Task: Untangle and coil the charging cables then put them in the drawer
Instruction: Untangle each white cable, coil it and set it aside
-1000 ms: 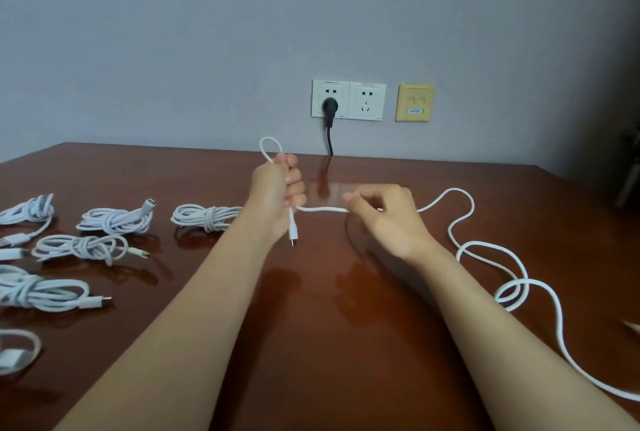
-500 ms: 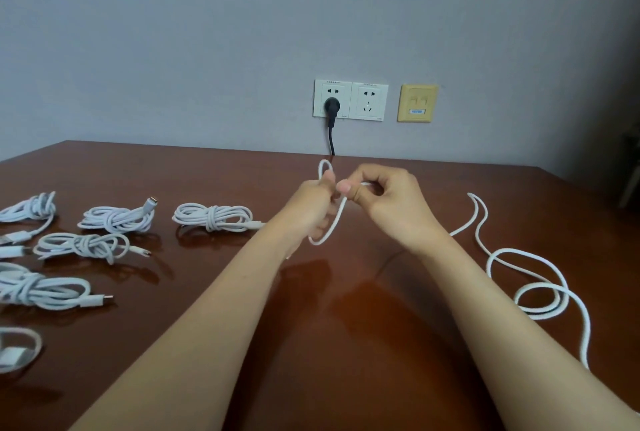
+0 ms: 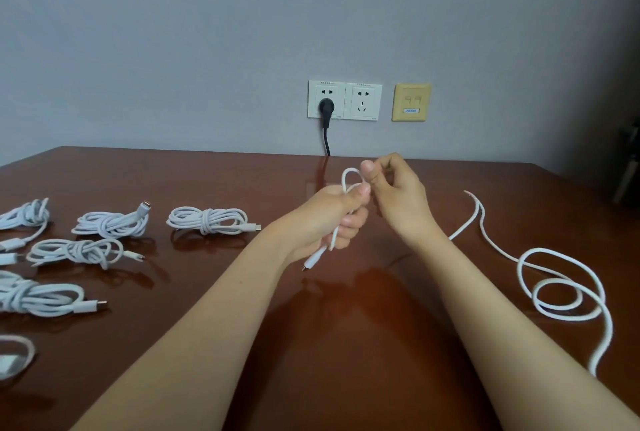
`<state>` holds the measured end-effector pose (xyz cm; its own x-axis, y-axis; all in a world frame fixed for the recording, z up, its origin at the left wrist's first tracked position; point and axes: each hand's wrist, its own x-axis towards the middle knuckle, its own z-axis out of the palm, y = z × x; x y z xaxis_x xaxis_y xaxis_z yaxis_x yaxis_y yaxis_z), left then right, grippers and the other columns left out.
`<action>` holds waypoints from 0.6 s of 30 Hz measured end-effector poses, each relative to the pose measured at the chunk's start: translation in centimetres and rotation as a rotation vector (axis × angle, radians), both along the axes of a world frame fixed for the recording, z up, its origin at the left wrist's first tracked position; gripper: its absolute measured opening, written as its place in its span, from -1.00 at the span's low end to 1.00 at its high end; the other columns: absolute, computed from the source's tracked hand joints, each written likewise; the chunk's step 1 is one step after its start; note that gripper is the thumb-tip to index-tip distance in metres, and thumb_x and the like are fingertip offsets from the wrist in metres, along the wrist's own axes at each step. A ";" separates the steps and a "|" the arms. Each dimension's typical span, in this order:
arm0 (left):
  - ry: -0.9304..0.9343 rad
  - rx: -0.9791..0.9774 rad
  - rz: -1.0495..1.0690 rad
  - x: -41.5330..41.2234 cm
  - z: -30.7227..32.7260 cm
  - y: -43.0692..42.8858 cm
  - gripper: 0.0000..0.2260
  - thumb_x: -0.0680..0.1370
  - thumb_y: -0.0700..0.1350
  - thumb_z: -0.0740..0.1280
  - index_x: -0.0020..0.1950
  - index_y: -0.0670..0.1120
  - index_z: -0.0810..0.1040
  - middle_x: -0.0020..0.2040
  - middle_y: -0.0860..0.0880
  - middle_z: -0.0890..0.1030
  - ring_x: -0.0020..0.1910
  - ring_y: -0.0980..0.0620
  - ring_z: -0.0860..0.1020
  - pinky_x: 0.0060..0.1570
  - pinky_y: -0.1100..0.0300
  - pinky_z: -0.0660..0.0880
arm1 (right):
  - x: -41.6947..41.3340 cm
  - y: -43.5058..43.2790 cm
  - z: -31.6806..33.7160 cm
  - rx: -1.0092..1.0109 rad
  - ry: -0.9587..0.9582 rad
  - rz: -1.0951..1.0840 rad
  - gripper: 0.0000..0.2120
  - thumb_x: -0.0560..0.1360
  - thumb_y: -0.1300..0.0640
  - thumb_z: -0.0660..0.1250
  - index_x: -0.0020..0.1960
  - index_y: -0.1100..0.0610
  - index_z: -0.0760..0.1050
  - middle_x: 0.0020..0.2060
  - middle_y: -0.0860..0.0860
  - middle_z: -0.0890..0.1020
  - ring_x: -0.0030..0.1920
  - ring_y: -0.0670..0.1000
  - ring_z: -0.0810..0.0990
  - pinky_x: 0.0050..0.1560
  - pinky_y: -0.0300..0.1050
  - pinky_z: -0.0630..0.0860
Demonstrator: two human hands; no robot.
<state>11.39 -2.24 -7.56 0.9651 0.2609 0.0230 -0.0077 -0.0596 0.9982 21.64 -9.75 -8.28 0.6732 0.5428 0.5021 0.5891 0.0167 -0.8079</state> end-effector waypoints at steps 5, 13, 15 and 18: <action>-0.104 -0.102 0.234 -0.3 0.5 0.7 -0.74 0.65 0.00 0.04 -0.13 -0.10 0.35 -0.62 0.07 0.29 -0.57 0.11 0.51 -0.57 0.33 0.42 | 0.9 0.0 -1.2 -0.035 0.093 0.082 -0.67 0.62 0.06 0.11 -0.30 0.08 0.40 -0.54 -0.06 0.50 -0.52 -0.11 0.38 -0.29 -0.16 0.32; -0.125 -0.071 0.450 0.0 0.1 2.2 -0.72 0.66 0.00 0.03 -0.22 -0.05 0.27 -0.64 0.11 0.31 -0.71 0.17 0.16 -0.64 0.45 0.09 | 0.2 0.3 -2.0 -0.472 -0.211 0.011 -0.71 0.56 0.16 0.18 -0.32 -0.05 0.43 -0.40 -0.05 0.51 -0.22 0.09 0.52 -0.10 -0.07 0.46; -0.117 -0.023 0.472 0.3 -0.2 2.2 -0.71 0.66 -0.01 0.02 -0.23 -0.06 0.27 -0.65 0.11 0.29 -0.72 0.17 0.15 -0.64 0.45 0.08 | -0.2 0.5 -1.6 -0.340 -0.200 -0.030 -0.78 0.55 0.21 0.20 -0.22 -0.02 0.47 -0.41 -0.06 0.50 -0.23 0.08 0.50 -0.14 -0.12 0.39; -0.104 0.032 0.493 0.7 -0.7 2.0 -0.72 0.66 -0.04 0.01 -0.21 -0.08 0.31 -0.67 0.09 0.28 -0.73 0.15 0.15 -0.65 0.45 0.08 | -1.4 0.9 -1.1 -0.175 -0.173 -0.037 -0.89 0.55 0.26 0.20 0.01 0.11 0.47 -0.38 -0.05 0.52 -0.22 0.07 0.47 -0.19 -0.16 0.30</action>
<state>12.11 -0.27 -8.29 0.7196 0.6825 0.1283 -0.0705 -0.1121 0.9912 20.22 -8.86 -9.33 0.6061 0.6082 0.5126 0.7168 -0.1384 -0.6834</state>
